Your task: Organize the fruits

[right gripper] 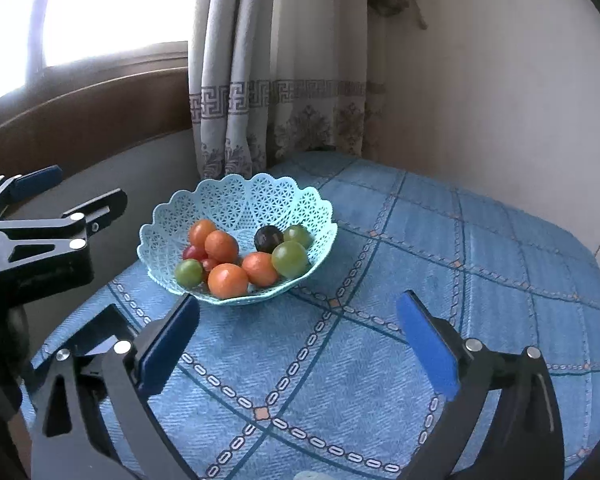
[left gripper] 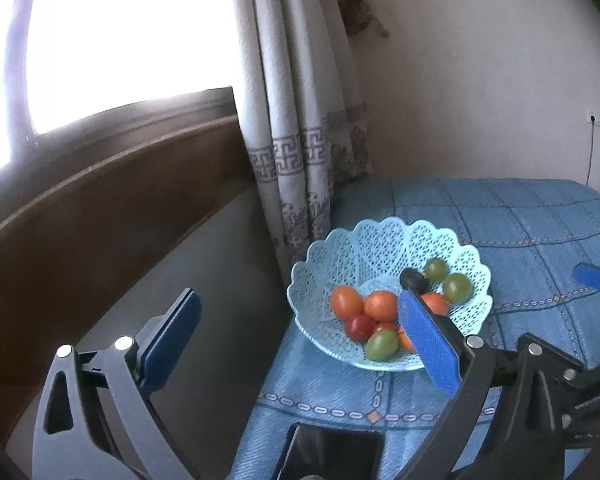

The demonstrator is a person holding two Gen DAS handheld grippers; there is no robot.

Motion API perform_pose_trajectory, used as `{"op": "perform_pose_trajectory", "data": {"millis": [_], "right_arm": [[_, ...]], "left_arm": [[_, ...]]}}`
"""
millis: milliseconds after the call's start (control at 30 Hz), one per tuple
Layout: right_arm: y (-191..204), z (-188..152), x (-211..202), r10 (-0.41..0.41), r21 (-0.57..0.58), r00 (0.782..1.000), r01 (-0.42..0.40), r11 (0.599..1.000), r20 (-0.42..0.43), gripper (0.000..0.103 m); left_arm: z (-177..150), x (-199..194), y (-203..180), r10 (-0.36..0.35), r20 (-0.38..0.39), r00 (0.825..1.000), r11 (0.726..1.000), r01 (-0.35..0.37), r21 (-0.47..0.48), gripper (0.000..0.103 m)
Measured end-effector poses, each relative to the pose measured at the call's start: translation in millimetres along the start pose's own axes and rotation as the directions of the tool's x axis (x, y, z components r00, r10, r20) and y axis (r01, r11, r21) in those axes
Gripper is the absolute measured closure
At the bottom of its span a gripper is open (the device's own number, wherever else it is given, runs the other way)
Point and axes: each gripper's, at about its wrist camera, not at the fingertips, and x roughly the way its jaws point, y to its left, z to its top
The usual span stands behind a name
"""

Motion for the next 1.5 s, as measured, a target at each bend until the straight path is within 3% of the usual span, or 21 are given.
{"op": "perform_pose_trajectory", "data": {"millis": [367,533,1500], "right_arm": [[2,-1,0,-0.051,-0.029,0.999,0.051,0.998,-0.010,0.005],[11,-1,-3,-0.067,-0.075,0.998,0.067,0.995,0.010,0.005],[19,0,-2,-0.122,-0.075,0.992,0.124,0.989,0.028,0.005]], "left_arm": [[-10,19,1,0.001,-0.063,0.998,0.999,0.001,0.034,0.003],[-12,21,-2,0.002,-0.061,0.998,0.998,0.001,0.060,0.003],[-15,23,-15,0.009,-0.061,0.998,0.993,-0.002,0.117,0.003]]}}
